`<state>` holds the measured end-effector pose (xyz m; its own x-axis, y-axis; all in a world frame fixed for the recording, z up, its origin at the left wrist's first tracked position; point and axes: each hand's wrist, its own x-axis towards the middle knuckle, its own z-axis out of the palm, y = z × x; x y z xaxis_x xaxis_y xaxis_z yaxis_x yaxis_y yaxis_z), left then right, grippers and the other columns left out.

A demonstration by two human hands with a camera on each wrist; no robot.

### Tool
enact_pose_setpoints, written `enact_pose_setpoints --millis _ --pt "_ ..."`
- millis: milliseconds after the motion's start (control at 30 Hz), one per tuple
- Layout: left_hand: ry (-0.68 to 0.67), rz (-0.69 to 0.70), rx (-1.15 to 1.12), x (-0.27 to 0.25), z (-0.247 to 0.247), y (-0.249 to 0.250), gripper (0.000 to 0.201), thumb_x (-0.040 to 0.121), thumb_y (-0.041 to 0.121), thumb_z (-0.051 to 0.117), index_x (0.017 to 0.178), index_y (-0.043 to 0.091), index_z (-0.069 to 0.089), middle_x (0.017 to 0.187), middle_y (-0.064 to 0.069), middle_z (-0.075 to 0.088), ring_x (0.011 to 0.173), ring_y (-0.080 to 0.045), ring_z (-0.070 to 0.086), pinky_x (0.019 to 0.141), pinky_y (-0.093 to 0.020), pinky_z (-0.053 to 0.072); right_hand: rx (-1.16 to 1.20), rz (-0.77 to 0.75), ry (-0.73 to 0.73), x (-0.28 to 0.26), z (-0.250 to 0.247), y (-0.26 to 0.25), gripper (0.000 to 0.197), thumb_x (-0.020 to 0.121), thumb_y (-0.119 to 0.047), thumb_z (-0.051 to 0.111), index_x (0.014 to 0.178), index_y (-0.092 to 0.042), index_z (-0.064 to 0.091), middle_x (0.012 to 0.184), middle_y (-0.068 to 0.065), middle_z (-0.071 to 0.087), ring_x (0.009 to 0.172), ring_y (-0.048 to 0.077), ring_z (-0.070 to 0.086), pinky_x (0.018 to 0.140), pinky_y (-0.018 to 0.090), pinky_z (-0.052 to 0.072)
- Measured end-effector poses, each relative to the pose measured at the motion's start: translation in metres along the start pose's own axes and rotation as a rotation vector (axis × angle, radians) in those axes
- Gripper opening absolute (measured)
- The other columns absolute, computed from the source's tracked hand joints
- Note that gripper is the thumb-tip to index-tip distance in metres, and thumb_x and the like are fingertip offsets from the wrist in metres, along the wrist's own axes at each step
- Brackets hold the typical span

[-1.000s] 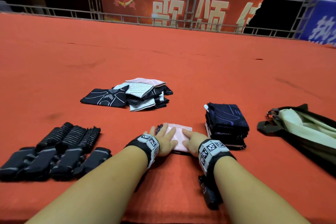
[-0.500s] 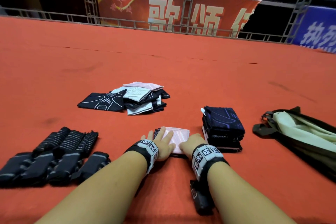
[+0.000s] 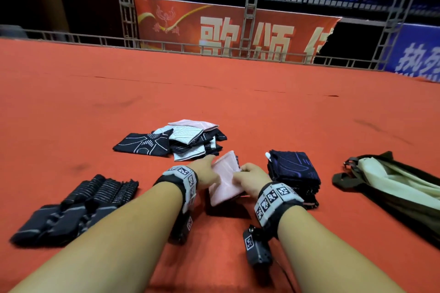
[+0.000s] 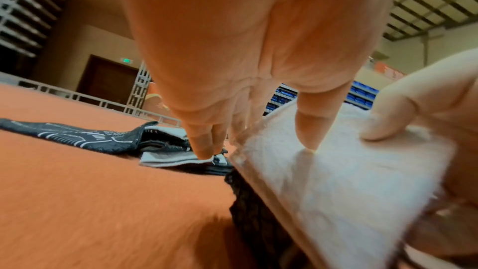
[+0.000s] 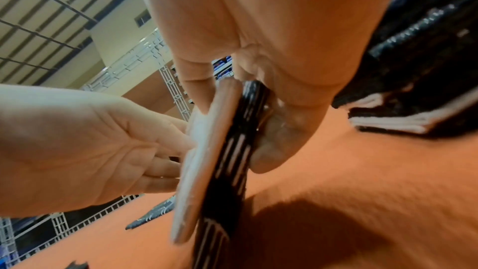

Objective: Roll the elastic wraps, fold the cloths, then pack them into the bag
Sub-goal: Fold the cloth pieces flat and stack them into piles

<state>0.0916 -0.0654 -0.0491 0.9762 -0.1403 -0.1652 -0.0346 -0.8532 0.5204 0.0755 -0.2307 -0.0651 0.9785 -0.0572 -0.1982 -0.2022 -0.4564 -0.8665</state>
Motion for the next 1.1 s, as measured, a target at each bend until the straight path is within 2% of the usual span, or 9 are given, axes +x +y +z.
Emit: enact_pose_setpoints --millis 67,200,400,567,633,767,867,1000,1100 --pt "0.018 0.0 -0.105 0.001 -0.014 0.0 0.065 0.069 0.028 0.076 0.129 0.019 0.056 0.126 -0.004 0.064 0.113 -0.027 0.06 0.094 -0.035 0.05 0.089 -0.04 -0.048 -0.003 -0.005 -0.013 0.021 0.055 -0.022 0.059 0.076 -0.022 0.061 0.076 0.006 0.062 0.076 0.025 0.06 0.08 0.057 0.057" --pt "-0.039 -0.006 -0.501 0.009 -0.023 -0.012 0.063 0.04 0.026 0.08 0.102 0.015 0.073 0.105 -0.01 0.073 0.101 -0.029 0.068 0.092 -0.045 0.053 0.195 -0.047 -0.129 -0.015 -0.024 -0.037 0.022 0.059 -0.014 0.06 0.077 -0.022 0.07 0.077 0.004 0.065 0.076 0.025 0.063 0.074 0.047 0.059" --pt "-0.203 -0.048 -0.816 -0.016 -0.032 -0.006 0.036 0.082 0.004 0.076 0.117 0.009 0.069 0.092 -0.005 0.072 0.08 -0.021 0.068 0.069 -0.031 0.058 0.31 -0.064 -0.005 -0.009 -0.04 -0.043 0.032 0.069 -0.008 0.073 0.101 -0.01 0.068 0.103 0.015 0.073 0.092 0.035 0.073 0.084 0.053 0.06" --pt "-0.176 -0.005 -0.947 -0.016 -0.032 -0.005 0.039 0.087 -0.003 0.071 0.124 -0.001 0.058 0.093 -0.015 0.071 0.081 -0.031 0.069 0.066 -0.038 0.061 0.497 0.03 0.016 -0.005 -0.033 -0.035 0.021 0.082 -0.006 0.073 0.099 0.004 0.067 0.093 0.024 0.075 0.089 0.042 0.073 0.085 0.062 0.057" --pt "-0.102 -0.02 -0.951 -0.014 -0.029 -0.005 0.032 0.086 -0.004 0.072 0.114 0.004 0.057 0.079 -0.011 0.068 0.063 -0.024 0.066 0.055 -0.032 0.057 0.513 0.106 -0.032 -0.002 -0.025 -0.027 0.031 0.082 -0.015 0.074 0.106 0.003 0.065 0.096 0.023 0.075 0.091 0.041 0.073 0.087 0.063 0.055" --pt "0.008 -0.097 -0.886 -0.003 -0.011 -0.009 0.038 0.066 0.01 0.088 0.086 0.013 0.056 0.075 -0.011 0.066 0.068 -0.027 0.063 0.071 -0.044 0.055 0.256 0.137 -0.046 0.021 -0.007 0.005 0.057 0.065 -0.037 0.076 0.11 -0.002 0.068 0.1 0.017 0.076 0.093 0.037 0.073 0.088 0.057 0.057" --pt "0.01 -0.159 -0.834 0.006 0.005 -0.009 0.024 0.073 0.008 0.083 0.083 0.009 0.061 0.073 -0.013 0.064 0.067 -0.026 0.061 0.071 -0.043 0.052 -0.142 0.073 0.036 0.019 -0.008 0.015 0.055 0.076 -0.046 0.066 0.116 -0.008 0.064 0.108 0.011 0.07 0.098 0.03 0.067 0.091 0.04 0.054" --pt "0.013 -0.192 -0.724 0.024 0.023 -0.01 0.013 0.07 0.006 0.074 0.079 0.0 0.067 0.066 -0.015 0.059 0.061 -0.026 0.057 0.07 -0.046 0.054 -0.309 0.044 0.134 0.019 -0.006 0.022 0.05 0.09 -0.028 0.056 0.137 -0.016 0.044 0.123 0.015 0.063 0.11 0.035 0.061 0.093 0.037 0.049" --pt "0.044 -0.172 -0.59 0.042 0.032 -0.013 0.018 0.067 0.009 0.076 0.084 0.009 0.074 0.082 -0.01 0.074 0.081 -0.028 0.07 0.086 -0.048 0.06 -0.361 0.004 0.153 0.024 -0.005 0.025 0.065 0.09 -0.018 0.047 0.151 -0.028 0.026 0.137 0.018 0.052 0.118 0.038 0.056 0.099 0.04 0.047"
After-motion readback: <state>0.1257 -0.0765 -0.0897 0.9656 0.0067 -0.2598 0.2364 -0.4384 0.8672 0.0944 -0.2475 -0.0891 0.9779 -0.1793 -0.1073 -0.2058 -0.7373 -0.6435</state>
